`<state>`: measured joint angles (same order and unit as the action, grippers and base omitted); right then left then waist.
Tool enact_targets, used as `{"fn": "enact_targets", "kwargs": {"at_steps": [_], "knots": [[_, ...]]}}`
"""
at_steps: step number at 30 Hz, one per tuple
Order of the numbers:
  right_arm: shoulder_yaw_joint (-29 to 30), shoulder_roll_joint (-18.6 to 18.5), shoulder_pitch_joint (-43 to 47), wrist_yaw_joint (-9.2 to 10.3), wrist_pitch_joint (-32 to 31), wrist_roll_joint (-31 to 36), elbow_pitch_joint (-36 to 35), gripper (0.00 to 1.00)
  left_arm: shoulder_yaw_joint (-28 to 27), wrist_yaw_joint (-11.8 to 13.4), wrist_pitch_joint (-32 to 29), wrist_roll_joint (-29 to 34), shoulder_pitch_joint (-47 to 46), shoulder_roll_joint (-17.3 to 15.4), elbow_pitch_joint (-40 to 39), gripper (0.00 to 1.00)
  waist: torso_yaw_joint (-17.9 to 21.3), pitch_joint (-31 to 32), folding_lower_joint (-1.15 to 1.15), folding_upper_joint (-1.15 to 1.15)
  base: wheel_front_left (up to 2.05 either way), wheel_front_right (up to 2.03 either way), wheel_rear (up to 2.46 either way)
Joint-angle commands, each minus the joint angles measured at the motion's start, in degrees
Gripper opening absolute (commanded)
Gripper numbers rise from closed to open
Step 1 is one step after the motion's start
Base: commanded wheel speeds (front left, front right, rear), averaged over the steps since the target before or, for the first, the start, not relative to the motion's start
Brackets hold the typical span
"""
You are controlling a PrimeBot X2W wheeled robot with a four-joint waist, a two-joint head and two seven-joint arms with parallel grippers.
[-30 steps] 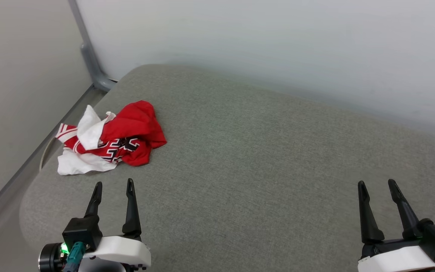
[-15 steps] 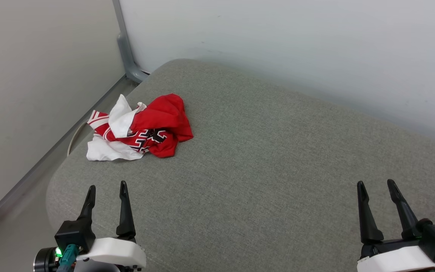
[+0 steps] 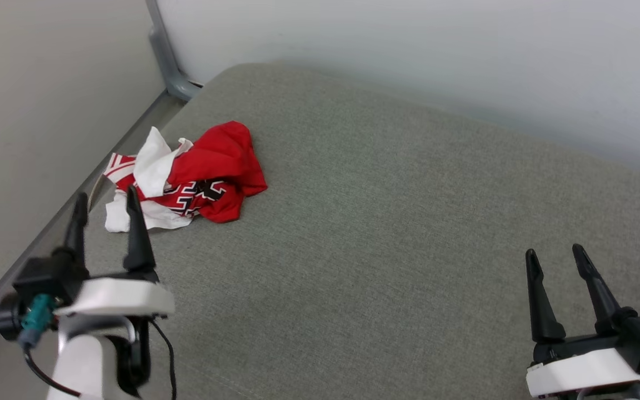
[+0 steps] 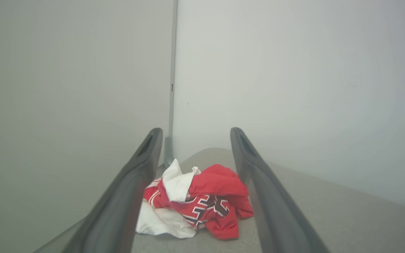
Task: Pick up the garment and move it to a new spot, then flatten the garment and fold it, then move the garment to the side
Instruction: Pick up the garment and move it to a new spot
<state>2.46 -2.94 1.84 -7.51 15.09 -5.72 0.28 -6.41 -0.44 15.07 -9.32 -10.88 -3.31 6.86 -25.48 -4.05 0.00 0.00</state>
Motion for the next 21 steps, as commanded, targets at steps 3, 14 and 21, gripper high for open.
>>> {"fn": "enact_targets", "kwargs": {"at_steps": [3,14,21], "knots": [[0.44,0.12,-1.88,0.04,0.12,2.19,-1.29,1.00,-2.97,-1.80,0.16,0.03,-6.75,-1.27,0.12,1.00,2.34,-5.36,0.00,0.00,0.00,0.00,0.00],[0.99,-0.76,-6.70,0.04,0.12,7.01,-5.53,1.00,-6.45,-6.14,-0.32,-3.68,-26.21,-8.65,9.10,1.00,4.83,-16.69,0.00,0.00,0.00,0.00,0.00],[1.69,-2.13,-7.19,0.04,0.12,7.51,-8.00,1.00,-3.95,-6.89,-10.17,-10.09,-33.23,-15.48,17.56,1.00,5.36,-20.21,0.00,0.00,0.00,0.00,0.00]]}}
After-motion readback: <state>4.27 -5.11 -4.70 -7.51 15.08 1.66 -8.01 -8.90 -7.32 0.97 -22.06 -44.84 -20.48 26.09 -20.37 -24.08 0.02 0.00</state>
